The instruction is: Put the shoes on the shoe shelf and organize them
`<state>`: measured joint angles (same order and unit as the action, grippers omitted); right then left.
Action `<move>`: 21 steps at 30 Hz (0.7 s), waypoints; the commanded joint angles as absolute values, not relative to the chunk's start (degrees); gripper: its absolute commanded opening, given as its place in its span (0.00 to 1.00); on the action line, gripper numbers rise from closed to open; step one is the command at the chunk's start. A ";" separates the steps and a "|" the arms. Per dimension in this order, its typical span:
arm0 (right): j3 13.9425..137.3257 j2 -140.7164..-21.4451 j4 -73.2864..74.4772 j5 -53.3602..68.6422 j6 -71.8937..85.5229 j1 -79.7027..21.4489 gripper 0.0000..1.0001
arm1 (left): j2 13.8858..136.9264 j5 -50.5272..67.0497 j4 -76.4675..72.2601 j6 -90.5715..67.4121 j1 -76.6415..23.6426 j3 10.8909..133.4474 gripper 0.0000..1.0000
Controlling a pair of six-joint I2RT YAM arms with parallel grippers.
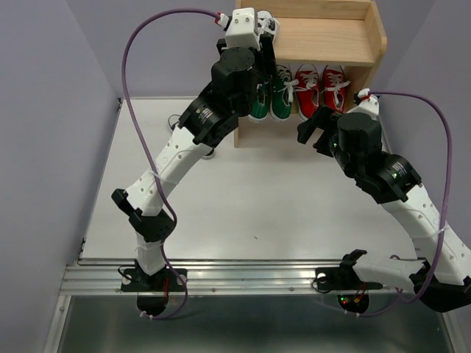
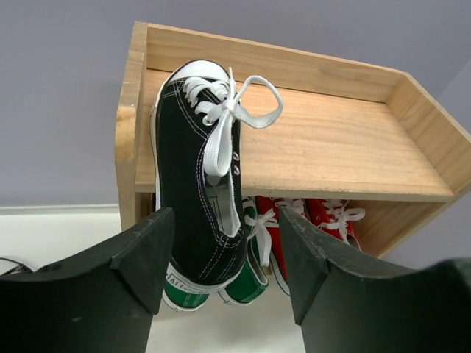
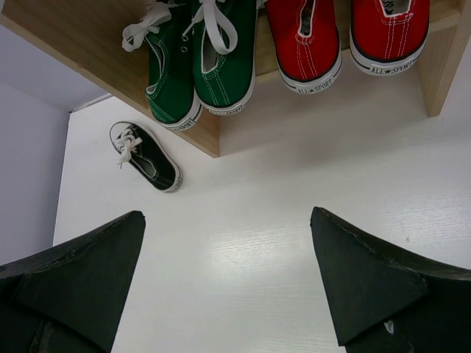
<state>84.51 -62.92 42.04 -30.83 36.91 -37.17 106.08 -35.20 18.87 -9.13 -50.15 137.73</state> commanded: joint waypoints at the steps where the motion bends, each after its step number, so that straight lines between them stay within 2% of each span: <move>1: 84.20 -62.14 41.40 -31.03 37.09 -37.18 1.00 | 103.71 -35.95 15.73 -8.52 -50.36 139.75 0.73; 2: 84.20 -62.14 41.40 -30.94 37.09 -37.18 1.00 | 103.45 -35.51 15.73 -8.70 -50.45 139.75 0.77; 7: 84.02 -61.79 41.57 -31.11 37.18 -37.18 1.00 | 100.47 -37.08 15.12 -7.74 -52.03 139.48 0.77; 11: 84.02 -62.05 41.66 -31.20 37.09 -37.18 1.00 | 95.55 -45.33 16.87 -8.69 -54.84 134.49 0.80; 13: 84.02 -62.23 41.66 -31.20 37.00 -37.18 1.00 | 90.04 -48.32 17.49 -10.80 -55.37 129.49 0.81; 17: 83.85 -62.49 41.49 -30.94 37.00 -37.18 1.00 | 79.83 -57.89 22.40 -22.03 -55.63 111.16 0.81; 21: 83.50 -62.93 41.13 -30.15 37.18 -37.18 1.00 | 71.73 -58.20 34.40 -39.60 -51.52 97.23 0.80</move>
